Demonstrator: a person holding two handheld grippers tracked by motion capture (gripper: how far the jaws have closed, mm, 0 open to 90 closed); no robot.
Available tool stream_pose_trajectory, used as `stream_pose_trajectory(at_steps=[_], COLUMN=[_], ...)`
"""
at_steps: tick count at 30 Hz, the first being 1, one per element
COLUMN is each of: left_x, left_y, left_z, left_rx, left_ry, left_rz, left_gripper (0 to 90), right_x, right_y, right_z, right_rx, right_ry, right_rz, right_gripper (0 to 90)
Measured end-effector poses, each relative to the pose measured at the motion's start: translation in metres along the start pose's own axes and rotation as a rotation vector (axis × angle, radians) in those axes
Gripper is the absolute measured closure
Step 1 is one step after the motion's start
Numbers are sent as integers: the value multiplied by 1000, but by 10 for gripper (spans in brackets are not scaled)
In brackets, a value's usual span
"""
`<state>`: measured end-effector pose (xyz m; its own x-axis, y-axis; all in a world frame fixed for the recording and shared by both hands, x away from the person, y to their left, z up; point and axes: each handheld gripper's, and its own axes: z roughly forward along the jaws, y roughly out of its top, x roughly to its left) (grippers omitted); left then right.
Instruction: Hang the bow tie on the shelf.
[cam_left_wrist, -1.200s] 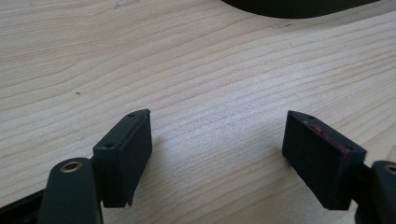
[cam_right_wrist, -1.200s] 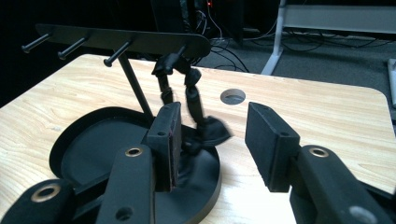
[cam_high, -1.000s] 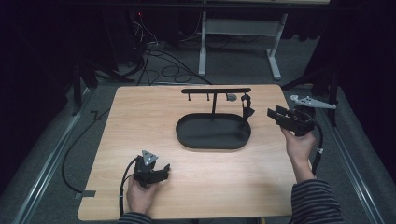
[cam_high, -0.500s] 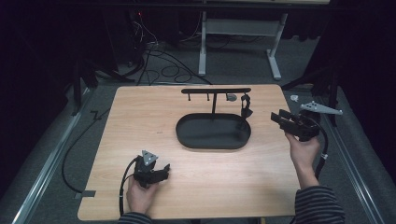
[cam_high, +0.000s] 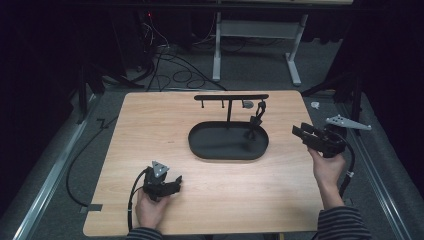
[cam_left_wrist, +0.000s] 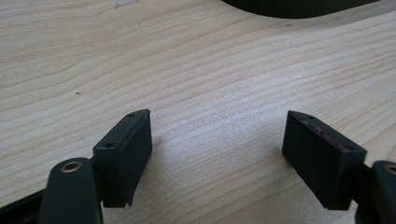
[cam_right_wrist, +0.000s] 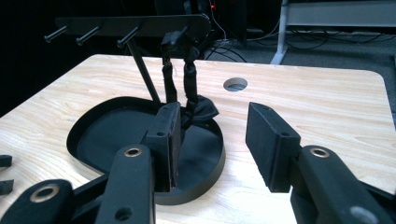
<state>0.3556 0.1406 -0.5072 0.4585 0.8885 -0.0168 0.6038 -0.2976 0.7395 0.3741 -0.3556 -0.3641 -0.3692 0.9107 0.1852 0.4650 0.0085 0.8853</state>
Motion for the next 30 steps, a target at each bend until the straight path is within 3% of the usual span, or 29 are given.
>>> stream_pose_trajectory(at_steps=[30], left_x=[0], left_y=[0], left_z=[0], left_rx=[0], left_ry=[0], left_rz=[0], left_gripper=[246], right_x=[6], right_y=[-26], right_z=[-22], right_rx=[-37], right_ry=[39], right_rz=[17], right_gripper=[570])
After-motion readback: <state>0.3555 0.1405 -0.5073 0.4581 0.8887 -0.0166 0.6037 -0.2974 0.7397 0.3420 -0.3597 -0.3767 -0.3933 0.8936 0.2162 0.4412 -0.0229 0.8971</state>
